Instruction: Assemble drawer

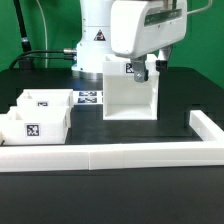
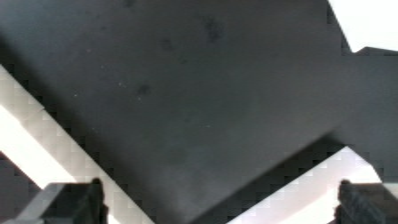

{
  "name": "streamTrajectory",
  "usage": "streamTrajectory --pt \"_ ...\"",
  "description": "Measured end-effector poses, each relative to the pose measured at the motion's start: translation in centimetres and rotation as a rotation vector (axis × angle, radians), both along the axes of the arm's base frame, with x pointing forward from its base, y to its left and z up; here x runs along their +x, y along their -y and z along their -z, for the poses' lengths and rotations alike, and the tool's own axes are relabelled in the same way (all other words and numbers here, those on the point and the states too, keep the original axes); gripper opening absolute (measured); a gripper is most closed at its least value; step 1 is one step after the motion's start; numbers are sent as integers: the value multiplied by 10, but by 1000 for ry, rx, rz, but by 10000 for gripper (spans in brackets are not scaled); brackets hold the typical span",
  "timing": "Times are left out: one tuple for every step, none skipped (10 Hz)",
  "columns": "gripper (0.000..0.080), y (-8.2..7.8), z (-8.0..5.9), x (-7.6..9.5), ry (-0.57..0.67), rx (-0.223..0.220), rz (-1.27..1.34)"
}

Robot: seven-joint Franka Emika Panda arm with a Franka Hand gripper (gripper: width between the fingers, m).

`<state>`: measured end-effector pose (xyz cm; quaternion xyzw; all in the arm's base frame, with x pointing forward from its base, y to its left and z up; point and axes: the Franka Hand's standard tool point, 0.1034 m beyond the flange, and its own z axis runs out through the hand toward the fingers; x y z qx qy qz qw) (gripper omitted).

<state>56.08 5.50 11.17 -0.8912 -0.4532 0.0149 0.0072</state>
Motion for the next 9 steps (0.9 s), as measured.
streamTrajectory --pt "650 0 -1 0 1 0 0" --pt "650 1 -8 -7 6 -4 46" --pt "650 2 -21 -21 12 -13 126" --pt "650 3 -28 -33 12 -20 191" --pt "650 2 -29 -41 8 -24 217" --pt "650 -1 -31 -52 2 -30 256" --pt "650 -3 -37 -56 -4 -32 253" --pt "650 -3 -36 -56 -3 -32 252" --pt "650 -3 -35 -56 -5 -32 252"
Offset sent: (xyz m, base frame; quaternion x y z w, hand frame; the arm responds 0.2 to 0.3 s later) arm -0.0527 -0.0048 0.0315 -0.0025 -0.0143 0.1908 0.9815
